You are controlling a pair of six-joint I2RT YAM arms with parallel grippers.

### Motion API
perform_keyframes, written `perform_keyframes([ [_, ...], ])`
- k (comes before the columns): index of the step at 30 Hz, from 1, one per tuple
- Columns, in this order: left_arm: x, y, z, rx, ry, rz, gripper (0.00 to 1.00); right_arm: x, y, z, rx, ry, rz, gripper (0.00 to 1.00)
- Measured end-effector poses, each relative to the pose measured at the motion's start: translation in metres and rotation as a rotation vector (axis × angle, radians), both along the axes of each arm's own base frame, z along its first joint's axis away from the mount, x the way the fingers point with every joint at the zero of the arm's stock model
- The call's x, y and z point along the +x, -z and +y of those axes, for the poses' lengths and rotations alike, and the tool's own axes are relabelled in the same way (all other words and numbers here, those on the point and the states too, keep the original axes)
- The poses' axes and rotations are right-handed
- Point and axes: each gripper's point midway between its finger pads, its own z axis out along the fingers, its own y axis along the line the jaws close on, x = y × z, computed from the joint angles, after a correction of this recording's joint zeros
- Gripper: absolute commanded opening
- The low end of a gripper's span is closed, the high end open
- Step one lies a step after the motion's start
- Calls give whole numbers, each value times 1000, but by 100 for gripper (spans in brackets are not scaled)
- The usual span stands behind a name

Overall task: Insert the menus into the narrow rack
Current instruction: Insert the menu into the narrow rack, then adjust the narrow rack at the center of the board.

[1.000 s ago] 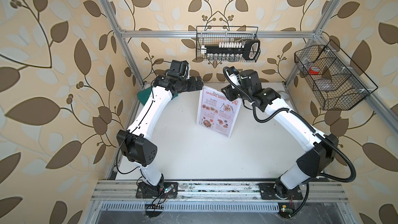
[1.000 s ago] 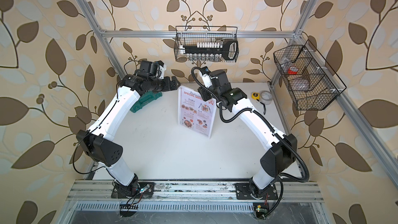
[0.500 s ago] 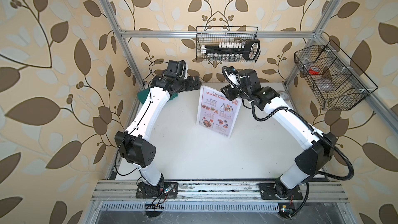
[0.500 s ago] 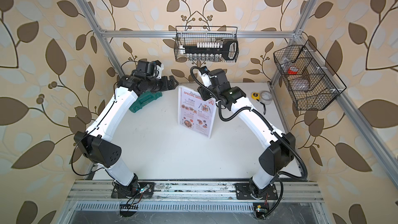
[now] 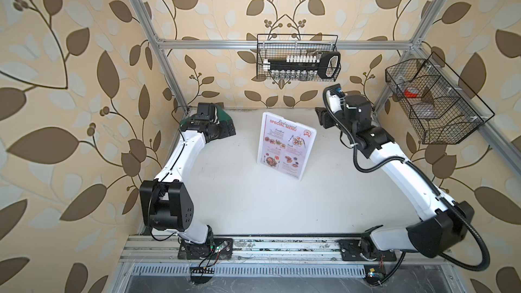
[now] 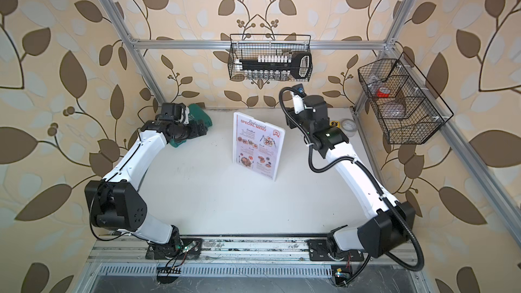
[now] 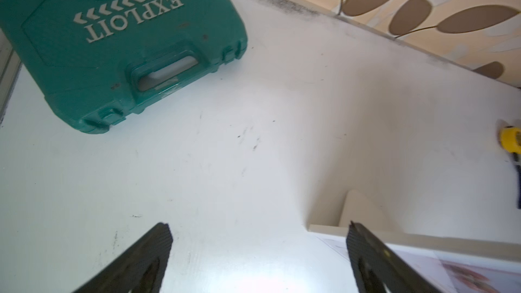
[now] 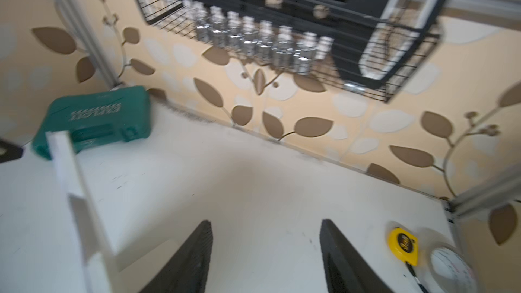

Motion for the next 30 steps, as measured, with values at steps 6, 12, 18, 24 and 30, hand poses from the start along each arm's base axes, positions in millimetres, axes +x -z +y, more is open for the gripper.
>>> perform_keyframes([
  [6, -20, 72, 14, 72, -4, 64, 99, -22, 108, -82, 16, 231, 76, 64],
  [12, -35, 109, 27, 145, -9, 27, 99, -55, 211, -134, 13, 401, 204, 65],
  [18, -34, 113, 34, 211, -13, -158, 99, -43, 236, -144, 40, 421, 157, 65],
  [24, -24, 96, 35, 222, -28, -323, 99, -46, 252, -141, 69, 386, 83, 69],
  [30, -28, 79, 36, 241, -22, -373, 99, -52, 263, -139, 78, 369, 64, 80],
])
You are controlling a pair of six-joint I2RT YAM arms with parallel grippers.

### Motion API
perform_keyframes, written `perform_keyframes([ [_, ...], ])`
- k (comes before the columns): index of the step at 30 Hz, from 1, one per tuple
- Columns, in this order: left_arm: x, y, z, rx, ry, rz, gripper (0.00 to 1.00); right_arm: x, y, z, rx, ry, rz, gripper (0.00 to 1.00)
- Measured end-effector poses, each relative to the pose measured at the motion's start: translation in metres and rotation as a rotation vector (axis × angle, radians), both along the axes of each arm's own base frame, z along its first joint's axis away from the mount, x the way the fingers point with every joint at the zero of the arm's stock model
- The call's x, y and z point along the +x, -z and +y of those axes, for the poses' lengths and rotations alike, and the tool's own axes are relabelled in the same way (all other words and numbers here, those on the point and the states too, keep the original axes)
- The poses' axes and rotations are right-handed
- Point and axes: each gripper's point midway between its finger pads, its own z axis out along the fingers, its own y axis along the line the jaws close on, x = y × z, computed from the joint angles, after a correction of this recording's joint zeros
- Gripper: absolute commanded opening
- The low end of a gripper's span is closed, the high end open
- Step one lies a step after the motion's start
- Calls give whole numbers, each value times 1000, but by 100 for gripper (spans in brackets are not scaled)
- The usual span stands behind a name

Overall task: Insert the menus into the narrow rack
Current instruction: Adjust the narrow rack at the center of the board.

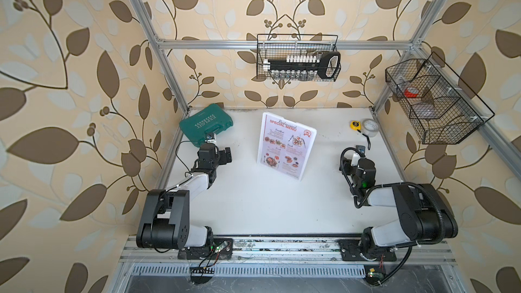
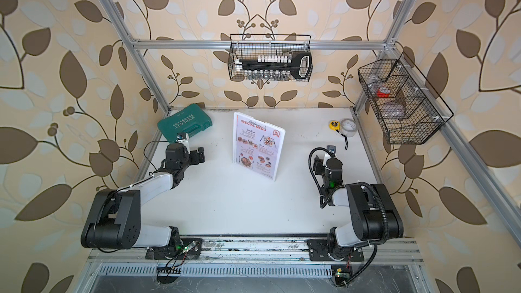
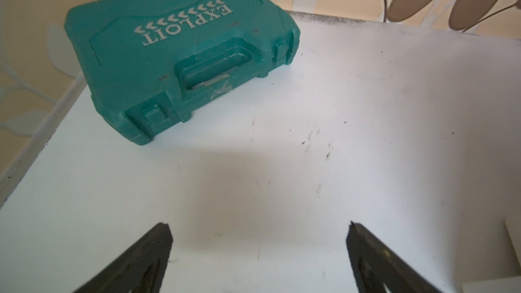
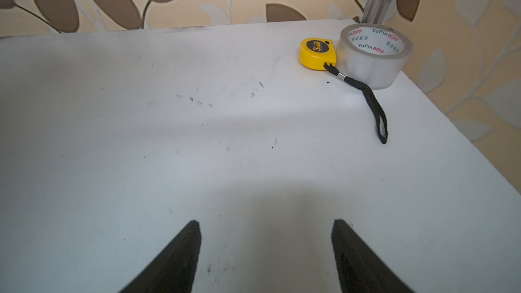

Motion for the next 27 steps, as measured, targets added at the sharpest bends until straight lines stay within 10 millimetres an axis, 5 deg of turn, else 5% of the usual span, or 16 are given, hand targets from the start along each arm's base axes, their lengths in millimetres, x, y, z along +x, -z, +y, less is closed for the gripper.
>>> perform_keyframes([
  [6, -6, 24, 0, -2, 2, -22, 99, 6, -17, 3, 6, -18, -75, 83],
  [10, -28, 69, 0, -1, 1, 55, 99, 7, -20, 4, 7, -22, -88, 83],
  [18, -18, 54, 0, 0, 0, -13, 99, 5, -25, 11, -1, -55, -71, 78],
  [23, -15, 50, 0, 4, 1, -20, 99, 8, -87, 42, 56, -128, -106, 66],
  [27, -14, 50, 0, 5, 1, -20, 99, -9, -128, 96, 157, -264, -77, 66],
])
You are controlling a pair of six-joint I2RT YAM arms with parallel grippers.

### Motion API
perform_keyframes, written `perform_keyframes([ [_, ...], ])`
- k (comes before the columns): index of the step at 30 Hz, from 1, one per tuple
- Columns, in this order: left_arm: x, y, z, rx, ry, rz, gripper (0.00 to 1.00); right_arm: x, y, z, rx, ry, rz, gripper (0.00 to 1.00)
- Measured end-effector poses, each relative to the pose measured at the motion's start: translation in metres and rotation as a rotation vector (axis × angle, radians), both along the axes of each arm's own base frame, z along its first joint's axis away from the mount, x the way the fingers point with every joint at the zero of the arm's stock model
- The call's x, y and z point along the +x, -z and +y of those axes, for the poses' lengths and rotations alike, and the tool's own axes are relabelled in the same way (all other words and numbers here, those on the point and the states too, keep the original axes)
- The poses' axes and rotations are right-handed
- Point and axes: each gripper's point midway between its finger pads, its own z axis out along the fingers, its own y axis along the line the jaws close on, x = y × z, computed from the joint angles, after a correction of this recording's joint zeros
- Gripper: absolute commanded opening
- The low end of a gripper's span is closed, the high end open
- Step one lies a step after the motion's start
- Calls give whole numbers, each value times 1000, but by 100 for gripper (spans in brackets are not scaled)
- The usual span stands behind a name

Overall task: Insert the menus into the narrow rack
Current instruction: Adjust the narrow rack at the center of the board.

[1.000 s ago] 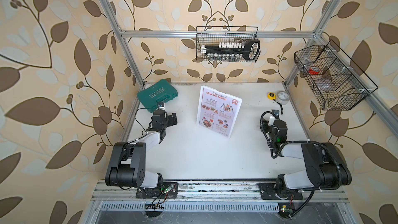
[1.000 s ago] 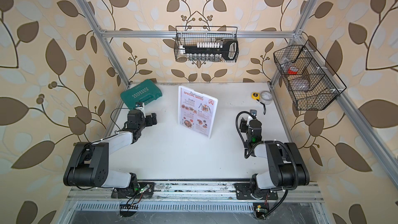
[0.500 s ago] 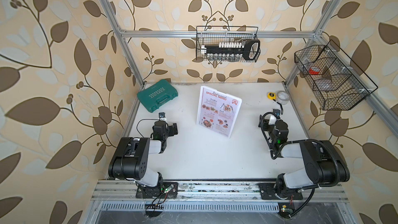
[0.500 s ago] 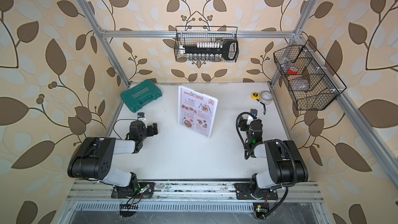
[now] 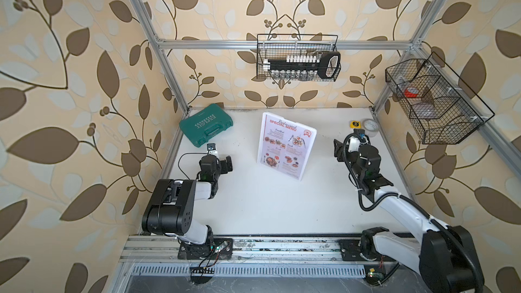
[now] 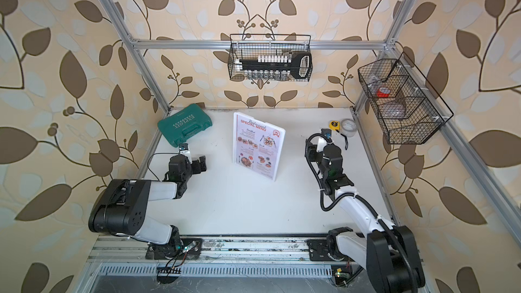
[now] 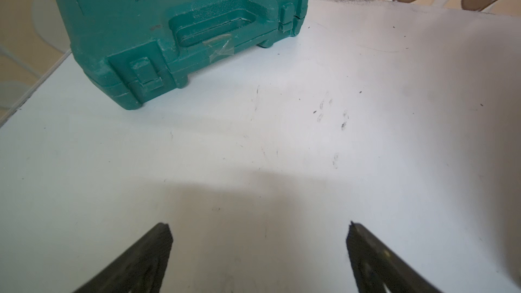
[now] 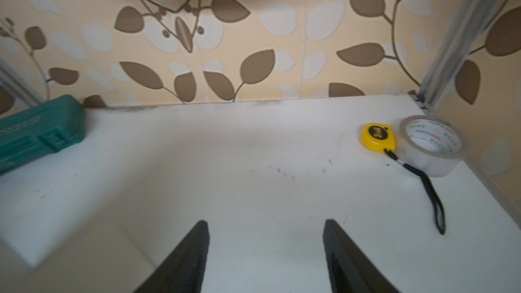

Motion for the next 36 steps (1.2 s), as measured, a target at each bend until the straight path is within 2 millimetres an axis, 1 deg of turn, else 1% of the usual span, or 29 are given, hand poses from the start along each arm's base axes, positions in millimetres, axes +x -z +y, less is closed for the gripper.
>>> perform_keyframes([
  [1, 0, 0, 0, 0, 0, 0, 99, -8, 1, 10, 21, -34, 25, 67],
  [2, 0, 0, 0, 0, -1, 1, 99, -20, 7, 21, 53, -77, 72, 67],
  [6, 0, 0, 1, 3, -5, 2, 99, -59, 42, 53, 159, -190, 279, 68],
  [9, 0, 0, 2, 7, -11, 1, 99, -83, 60, 81, 238, -288, 377, 69],
  [12, 0, 0, 1, 11, -11, 1, 99, -98, 76, 108, 281, -366, 461, 69],
  [14, 0, 0, 1, 11, -12, 1, 99, -100, 86, 122, 296, -392, 503, 70],
  [16, 0, 0, 2, 12, -13, 1, 99, -97, 95, 127, 313, -383, 523, 69],
  [19, 0, 0, 1, 12, -13, 1, 99, -84, 105, 126, 317, -336, 517, 70],
  [22, 0, 0, 2, 12, -13, 1, 99, -66, 112, 121, 309, -282, 500, 70],
  [24, 0, 0, 1, 12, -13, 1, 99, -50, 115, 114, 309, -243, 483, 70],
  [27, 0, 0, 2, 12, -13, 1, 99, -30, 113, 106, 300, -203, 451, 70],
  [30, 0, 0, 2, 12, -13, 1, 99, -11, 108, 98, 295, -179, 410, 70],
  [36, 0, 0, 1, 12, -13, 2, 99, 20, 100, 94, 277, -171, 365, 69],
])
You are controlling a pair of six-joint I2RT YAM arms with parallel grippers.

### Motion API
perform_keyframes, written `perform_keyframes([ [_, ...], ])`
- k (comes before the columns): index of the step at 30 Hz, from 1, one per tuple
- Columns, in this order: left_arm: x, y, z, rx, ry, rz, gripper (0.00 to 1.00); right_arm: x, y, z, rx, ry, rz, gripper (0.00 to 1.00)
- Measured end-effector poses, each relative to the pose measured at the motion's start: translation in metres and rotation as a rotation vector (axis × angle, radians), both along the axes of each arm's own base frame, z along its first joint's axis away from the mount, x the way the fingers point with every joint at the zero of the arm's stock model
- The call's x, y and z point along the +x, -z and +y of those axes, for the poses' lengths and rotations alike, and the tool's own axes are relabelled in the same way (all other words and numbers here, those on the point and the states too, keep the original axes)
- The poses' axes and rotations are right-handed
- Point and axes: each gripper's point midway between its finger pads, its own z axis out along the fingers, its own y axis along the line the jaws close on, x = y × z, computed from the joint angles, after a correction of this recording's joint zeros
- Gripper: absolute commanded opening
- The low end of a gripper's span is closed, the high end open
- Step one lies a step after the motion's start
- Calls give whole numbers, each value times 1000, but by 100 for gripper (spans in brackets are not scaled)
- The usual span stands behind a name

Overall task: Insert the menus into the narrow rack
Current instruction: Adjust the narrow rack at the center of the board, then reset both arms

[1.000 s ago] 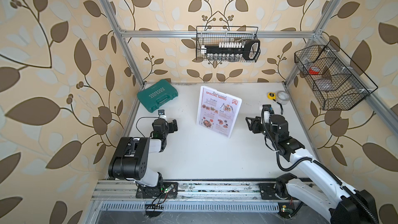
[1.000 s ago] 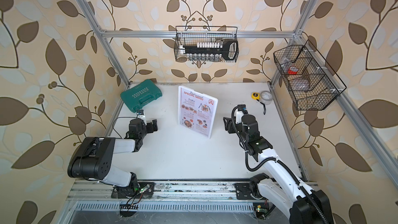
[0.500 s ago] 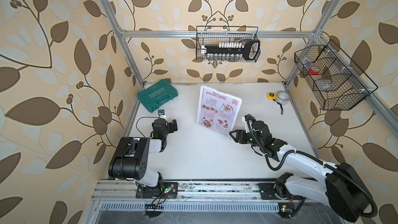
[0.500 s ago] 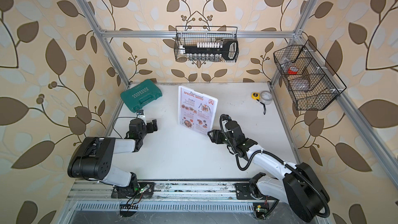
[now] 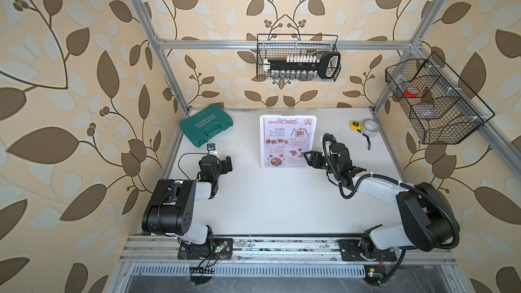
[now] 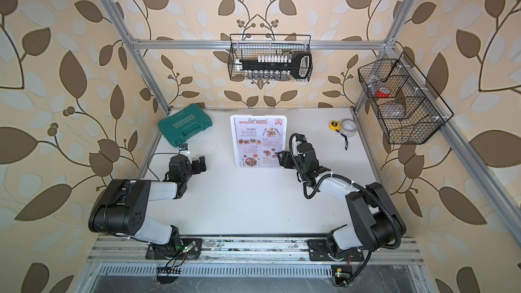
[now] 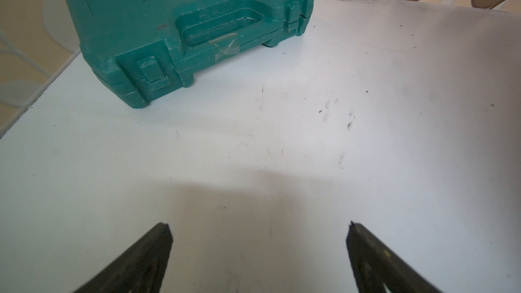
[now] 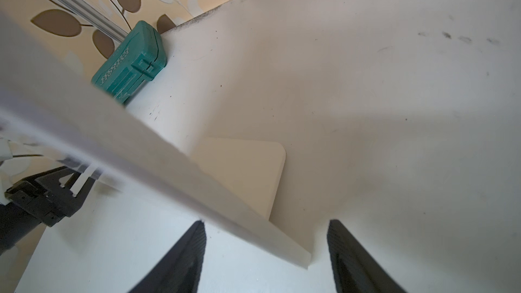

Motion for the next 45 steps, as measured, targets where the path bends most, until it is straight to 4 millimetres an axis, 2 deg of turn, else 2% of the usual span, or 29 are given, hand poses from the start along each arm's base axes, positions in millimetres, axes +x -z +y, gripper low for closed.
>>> perform_keyframes([
  [4, 0, 0, 0, 0, 0, 0, 99, 2, -11, -2, -12, -14, -37, 70],
  [7, 0, 0, 0, 0, 0, 0, 99, -9, -32, -10, -44, -21, -101, 72],
  [10, 0, 0, 0, 0, 0, 0, 99, -19, -53, -34, -113, 22, -188, 74],
  [12, 0, 0, 0, 0, 0, 0, 99, -23, -57, -61, -187, 89, -232, 75],
  [18, 0, 0, 0, 0, 0, 0, 99, -27, -24, -138, -414, 279, -230, 76],
  [21, 0, 0, 0, 0, 0, 0, 99, -25, -2, -161, -476, 330, -234, 76],
  [23, 0, 0, 0, 0, 0, 0, 99, -23, 13, -170, -501, 344, -229, 76],
  [25, 0, 0, 0, 0, 0, 0, 99, -18, 24, -176, -514, 351, -219, 77],
  [26, 0, 0, 0, 0, 0, 0, 99, -15, 27, -178, -514, 357, -228, 82],
  [27, 0, 0, 0, 0, 0, 0, 99, -13, 28, -180, -512, 364, -245, 95],
  [28, 0, 0, 0, 0, 0, 0, 99, -12, 28, -181, -510, 370, -265, 99],
  [33, 0, 0, 0, 0, 0, 0, 99, -18, 25, -195, -464, 399, -306, 99],
  [38, 0, 0, 0, 0, 0, 1, 99, -9, 15, -187, -432, 356, -349, 100],
  [45, 0, 0, 0, 0, 0, 1, 99, -7, 12, -175, -439, 332, -362, 99],
])
